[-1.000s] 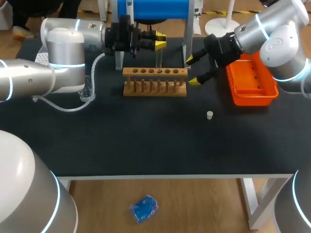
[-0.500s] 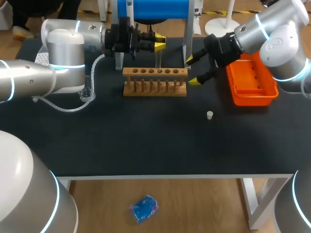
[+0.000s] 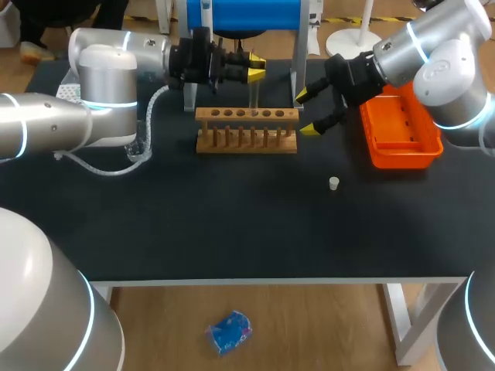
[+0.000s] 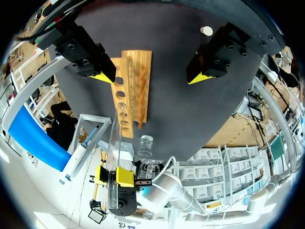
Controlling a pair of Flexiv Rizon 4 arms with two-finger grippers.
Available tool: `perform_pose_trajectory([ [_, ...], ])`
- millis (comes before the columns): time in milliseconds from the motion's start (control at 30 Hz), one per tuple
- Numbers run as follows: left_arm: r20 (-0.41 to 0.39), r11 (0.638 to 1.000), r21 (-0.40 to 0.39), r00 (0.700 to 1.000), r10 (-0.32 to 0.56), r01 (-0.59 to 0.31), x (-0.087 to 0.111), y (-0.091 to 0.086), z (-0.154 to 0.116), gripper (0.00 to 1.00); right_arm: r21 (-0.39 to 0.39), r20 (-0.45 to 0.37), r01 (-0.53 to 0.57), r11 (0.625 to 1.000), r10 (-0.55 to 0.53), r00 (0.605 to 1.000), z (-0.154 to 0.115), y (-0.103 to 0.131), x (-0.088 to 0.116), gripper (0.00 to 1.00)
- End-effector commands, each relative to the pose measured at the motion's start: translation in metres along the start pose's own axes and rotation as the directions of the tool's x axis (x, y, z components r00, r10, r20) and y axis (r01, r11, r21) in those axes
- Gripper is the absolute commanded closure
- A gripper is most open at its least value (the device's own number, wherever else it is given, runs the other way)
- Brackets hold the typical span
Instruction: Invert the test tube, pick up the pipette, mount the tip to pipette, aspirate from beaker and dispense into the tube, eject the tip, return the pipette, and cap with the stopper.
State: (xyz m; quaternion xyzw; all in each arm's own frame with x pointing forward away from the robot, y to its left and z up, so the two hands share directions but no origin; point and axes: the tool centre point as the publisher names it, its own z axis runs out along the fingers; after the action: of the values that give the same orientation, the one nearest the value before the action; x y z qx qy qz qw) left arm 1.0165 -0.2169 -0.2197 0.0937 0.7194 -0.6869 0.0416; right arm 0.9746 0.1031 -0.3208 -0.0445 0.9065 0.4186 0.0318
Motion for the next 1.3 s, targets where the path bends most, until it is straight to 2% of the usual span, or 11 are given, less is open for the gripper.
perform_pose_trajectory([
  [33,-0.006,1.0,-0.004,1.0,-0.003,0.003,-0.003,0.003,-0.002,1.0,0.001,-0.001,0.001,1.0,-0.001,1.0,0.0,0.0,0.0,0.0],
  [1300,-0.026,0.997,-0.015,0.996,-0.081,0.08,-0.001,0.045,0.001,1.0,0.001,-0.001,0.001,1.0,-0.001,1.0,0.0,0.0,0.0,0.0],
])
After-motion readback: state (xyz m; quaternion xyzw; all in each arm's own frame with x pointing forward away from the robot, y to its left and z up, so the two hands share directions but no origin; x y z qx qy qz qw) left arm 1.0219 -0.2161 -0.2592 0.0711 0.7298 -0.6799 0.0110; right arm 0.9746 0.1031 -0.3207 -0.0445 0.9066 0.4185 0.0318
